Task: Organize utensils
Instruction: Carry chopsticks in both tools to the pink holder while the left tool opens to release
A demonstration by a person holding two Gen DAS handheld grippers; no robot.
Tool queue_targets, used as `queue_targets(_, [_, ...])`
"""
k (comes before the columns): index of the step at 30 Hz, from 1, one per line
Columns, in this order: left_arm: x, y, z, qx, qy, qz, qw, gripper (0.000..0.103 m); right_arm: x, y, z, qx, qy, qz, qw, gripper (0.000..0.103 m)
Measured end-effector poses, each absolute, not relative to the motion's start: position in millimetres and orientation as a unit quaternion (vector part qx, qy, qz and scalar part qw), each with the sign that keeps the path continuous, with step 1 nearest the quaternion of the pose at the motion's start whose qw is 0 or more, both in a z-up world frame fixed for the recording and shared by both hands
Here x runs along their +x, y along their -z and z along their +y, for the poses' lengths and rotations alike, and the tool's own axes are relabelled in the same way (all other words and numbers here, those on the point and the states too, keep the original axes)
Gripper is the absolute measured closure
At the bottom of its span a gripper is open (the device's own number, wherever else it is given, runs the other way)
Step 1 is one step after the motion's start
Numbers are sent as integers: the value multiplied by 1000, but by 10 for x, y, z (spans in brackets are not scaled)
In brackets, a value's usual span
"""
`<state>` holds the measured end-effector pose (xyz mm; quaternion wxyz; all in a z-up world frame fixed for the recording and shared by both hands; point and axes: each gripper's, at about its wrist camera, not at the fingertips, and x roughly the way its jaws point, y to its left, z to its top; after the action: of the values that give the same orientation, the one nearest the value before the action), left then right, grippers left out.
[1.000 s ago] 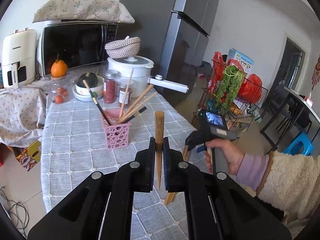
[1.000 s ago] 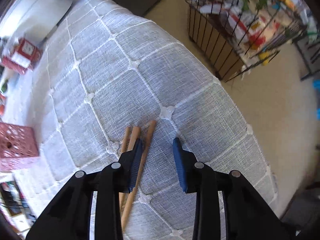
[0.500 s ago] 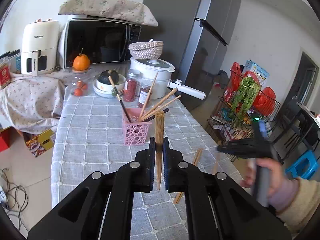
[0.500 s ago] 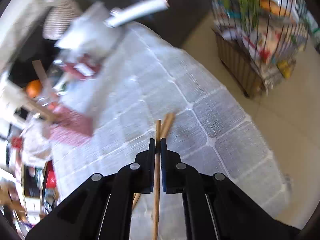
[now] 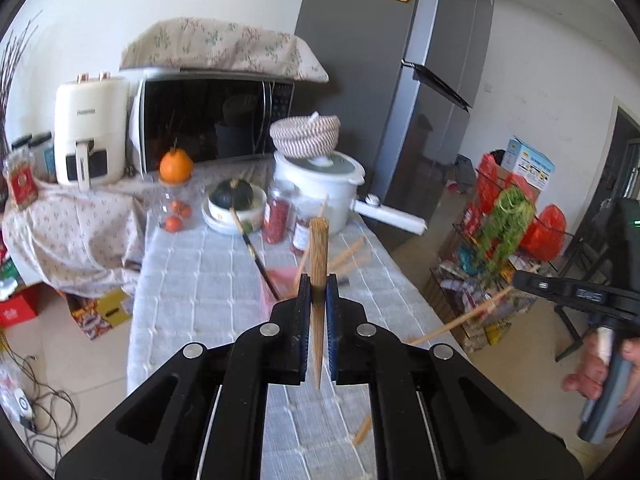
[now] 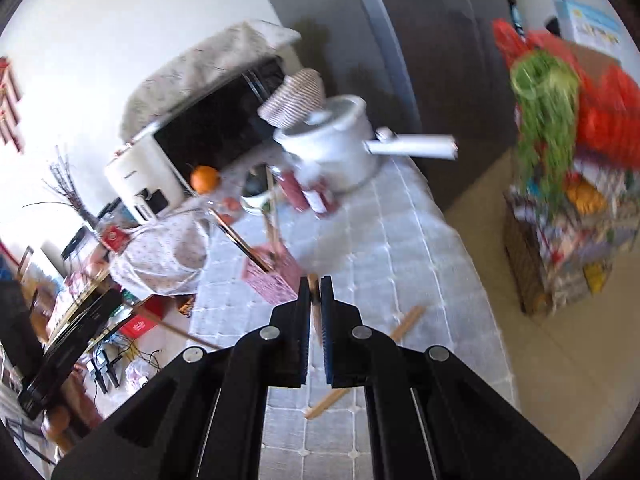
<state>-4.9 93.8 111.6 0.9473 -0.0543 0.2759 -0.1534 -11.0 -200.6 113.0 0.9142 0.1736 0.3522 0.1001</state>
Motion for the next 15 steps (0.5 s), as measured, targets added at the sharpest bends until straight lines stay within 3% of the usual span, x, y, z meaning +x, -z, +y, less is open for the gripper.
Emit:
queue_targets(8, [570, -1379, 907, -57, 113, 244, 962, 96, 149, -1670, -1982, 191, -130, 327, 916, 98])
queue_targets(15, [1119, -1278, 919, -57, 78, 248, 964, 96, 362, -1741, -1908, 198, -146, 331, 911, 98])
